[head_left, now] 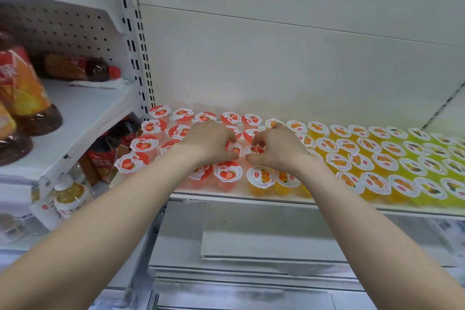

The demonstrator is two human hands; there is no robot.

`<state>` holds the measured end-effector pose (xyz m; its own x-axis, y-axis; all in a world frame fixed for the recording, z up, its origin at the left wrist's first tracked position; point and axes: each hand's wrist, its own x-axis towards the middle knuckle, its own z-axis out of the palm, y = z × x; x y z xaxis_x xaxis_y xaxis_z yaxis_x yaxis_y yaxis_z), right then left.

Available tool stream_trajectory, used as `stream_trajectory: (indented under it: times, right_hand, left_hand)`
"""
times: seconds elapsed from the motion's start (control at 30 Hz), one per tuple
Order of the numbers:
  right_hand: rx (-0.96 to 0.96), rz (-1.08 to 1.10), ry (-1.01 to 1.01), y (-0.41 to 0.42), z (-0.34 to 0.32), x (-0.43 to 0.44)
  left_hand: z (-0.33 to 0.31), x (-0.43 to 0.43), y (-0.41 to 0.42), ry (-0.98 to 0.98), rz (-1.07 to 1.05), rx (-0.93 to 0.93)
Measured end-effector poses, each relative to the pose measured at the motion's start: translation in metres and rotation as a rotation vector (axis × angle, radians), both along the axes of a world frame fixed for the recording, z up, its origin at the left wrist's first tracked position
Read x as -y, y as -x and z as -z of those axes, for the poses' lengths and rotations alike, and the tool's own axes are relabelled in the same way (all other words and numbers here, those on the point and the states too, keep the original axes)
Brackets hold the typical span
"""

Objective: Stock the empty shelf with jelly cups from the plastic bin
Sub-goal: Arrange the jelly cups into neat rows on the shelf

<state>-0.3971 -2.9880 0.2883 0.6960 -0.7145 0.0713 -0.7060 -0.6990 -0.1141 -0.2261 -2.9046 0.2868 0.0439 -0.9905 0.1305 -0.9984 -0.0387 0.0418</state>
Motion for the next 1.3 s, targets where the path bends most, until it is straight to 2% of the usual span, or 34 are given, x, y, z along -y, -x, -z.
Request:
stream_trajectory:
  times: [0.17,0.3,0.37,0.43,0.53,0.7,1.0,1.17,1.3]
  right_hand:
    - [0.059,0.024,-0.049,0.004,-0.001,0.003]
    - [0.244,0.027,-0.148,0.022,-0.016,-0.001]
    - [0.252,-0.018,-0.244,0.033,-0.021,-0.009]
    - [0.196,-0.055,-0.294,0.041,-0.019,-0.018]
    - [0.083,-0.099,-0.196,0.043,-0.009,-0.030]
    - [-0.042,-0.146,-0.007,0.033,-0.003,-0.041]
    - [-0.035,-0.129,-0.013,0.034,-0.003,-0.042]
    - [0.053,-0.132,0.014,0.031,-0.018,-0.041]
    - [0.067,-0.218,0.034,0.007,-0.020,-0.049]
  left_hand:
    - [0.000,-0.003,-0.003,-0.006,-0.021,-0.021]
    - [-0.006,-0.020,-0.005,0.043,-0.009,-0.182]
    - [-0.007,-0.033,-0.004,0.028,0.037,-0.213]
    - [-0.002,-0.044,-0.002,0.003,0.074,-0.160]
    - [0.008,-0.052,0.002,0.001,0.100,-0.011]
    - [0.014,-0.055,0.009,0.010,0.061,0.057]
    - [0.015,-0.060,0.010,0.029,0.029,0.025]
    - [0.006,-0.080,-0.021,0.095,-0.017,-0.032]
    - [0.009,-0.097,-0.044,0.069,-0.072,-0.029]
